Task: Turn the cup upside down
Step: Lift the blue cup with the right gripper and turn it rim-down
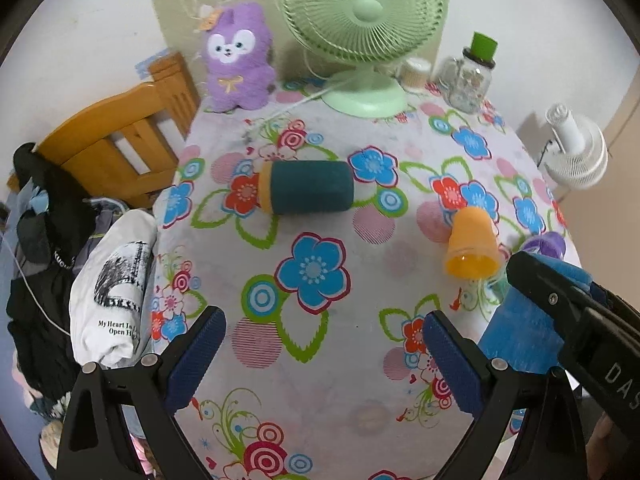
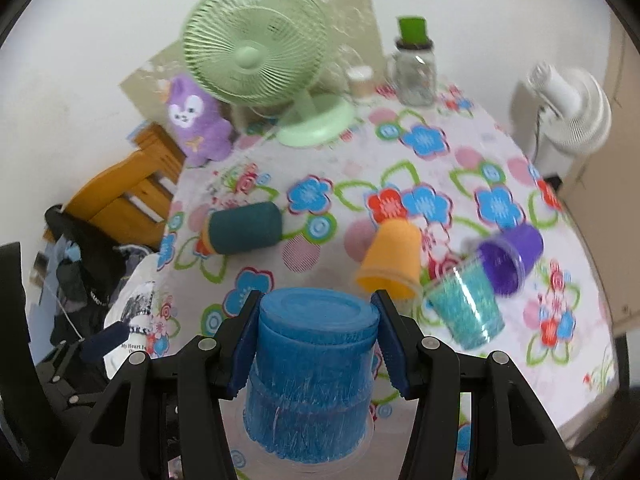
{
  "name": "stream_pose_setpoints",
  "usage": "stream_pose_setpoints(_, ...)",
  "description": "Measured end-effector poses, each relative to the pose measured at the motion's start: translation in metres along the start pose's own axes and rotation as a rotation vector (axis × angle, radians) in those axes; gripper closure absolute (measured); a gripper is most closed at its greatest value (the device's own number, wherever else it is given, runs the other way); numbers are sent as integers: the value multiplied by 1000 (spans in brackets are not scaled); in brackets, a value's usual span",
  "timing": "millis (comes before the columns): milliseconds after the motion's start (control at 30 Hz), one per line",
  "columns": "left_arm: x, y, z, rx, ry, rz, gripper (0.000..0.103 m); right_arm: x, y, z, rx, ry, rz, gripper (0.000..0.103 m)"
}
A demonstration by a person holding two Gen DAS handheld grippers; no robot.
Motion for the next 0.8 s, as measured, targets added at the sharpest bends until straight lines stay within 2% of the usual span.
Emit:
stream_pose_setpoints(233,-14,-4,-5,-37,-9,41,3,-16,9,-7,-140,-13,91,46)
stream_pose_setpoints(400,-15,-5,-6,-49,-11,54,3,-13,9,-7,-203,-16,115,46)
stream_pose_setpoints(533,-5,-9,-6,-32,11,56,3,-4,4,-7,-253,-22,141,46)
stream_pose_setpoints(800,27,-16,-3,-27,7,42,3,22,-1,2,-283,-23,216,46)
Point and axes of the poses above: each gripper's, at about its wrist camera, not at the fingertips, and x roughly the way its jaws point, z to its right, y to its top, the point moved 8 cm from there along x, roughly the way its jaws point, and after that the axes turned 8 degrees about y, right-handed, at the moved point
